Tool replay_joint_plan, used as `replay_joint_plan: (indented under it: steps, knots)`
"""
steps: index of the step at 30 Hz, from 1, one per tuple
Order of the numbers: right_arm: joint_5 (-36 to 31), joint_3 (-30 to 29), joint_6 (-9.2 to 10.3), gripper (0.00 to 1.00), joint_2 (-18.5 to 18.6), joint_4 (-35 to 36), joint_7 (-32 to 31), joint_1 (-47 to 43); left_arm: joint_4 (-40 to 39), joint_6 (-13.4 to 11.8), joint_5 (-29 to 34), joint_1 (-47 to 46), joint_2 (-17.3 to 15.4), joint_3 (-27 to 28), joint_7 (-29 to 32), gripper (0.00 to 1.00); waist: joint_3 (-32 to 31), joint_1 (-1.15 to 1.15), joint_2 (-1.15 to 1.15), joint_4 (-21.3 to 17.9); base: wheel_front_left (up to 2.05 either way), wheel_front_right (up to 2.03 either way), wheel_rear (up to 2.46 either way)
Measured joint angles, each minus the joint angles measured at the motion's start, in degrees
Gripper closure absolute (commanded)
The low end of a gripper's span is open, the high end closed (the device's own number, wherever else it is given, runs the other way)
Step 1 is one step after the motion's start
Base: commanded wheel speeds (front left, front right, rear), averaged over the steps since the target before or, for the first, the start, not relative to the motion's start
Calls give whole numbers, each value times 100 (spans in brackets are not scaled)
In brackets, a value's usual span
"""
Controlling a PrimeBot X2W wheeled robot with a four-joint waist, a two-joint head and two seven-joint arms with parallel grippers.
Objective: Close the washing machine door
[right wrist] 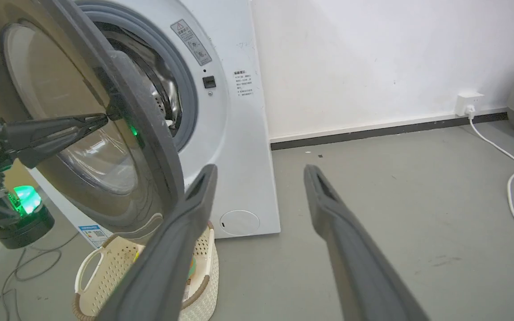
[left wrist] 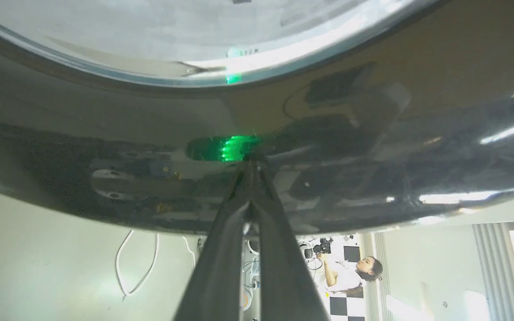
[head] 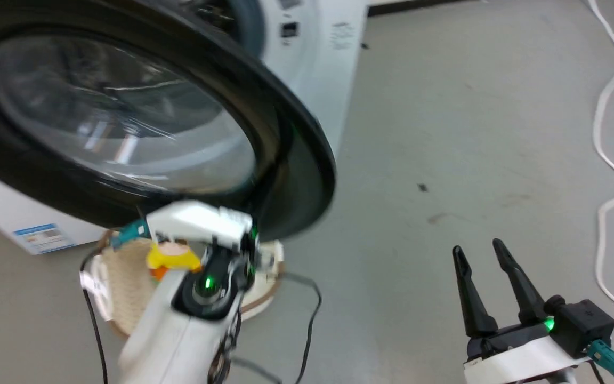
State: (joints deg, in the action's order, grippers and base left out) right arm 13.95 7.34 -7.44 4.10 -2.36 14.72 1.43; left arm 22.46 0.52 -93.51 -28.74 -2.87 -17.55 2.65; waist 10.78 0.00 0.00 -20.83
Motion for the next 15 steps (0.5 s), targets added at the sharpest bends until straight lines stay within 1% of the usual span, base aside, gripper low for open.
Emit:
replay_joint_plan:
  steps: [3, 6, 12, 15]
  knots:
    - [23, 22, 0, 0, -23, -8, 1, 2, 409, 69, -102, -469, 12, -58, -342, 100, 89, 0, 0, -181, 0, 0, 0]
    - [23, 9, 0, 0, -31, 0, 1, 2, 795, 158, -185, -799, 14, -168, -544, 100, 140, 0, 0, -222, 0, 0, 0]
    - [15, -19, 0, 0, -55, 46, 1, -1, 1163, 420, -238, -890, 18, -649, -376, 100, 68, 0, 0, 4, 0, 0, 0]
    - [2, -75, 0, 0, -56, 73, 1, -3, 1152, 526, 7, -810, -10, -948, -318, 100, 4, 0, 0, 201, 0, 0, 0]
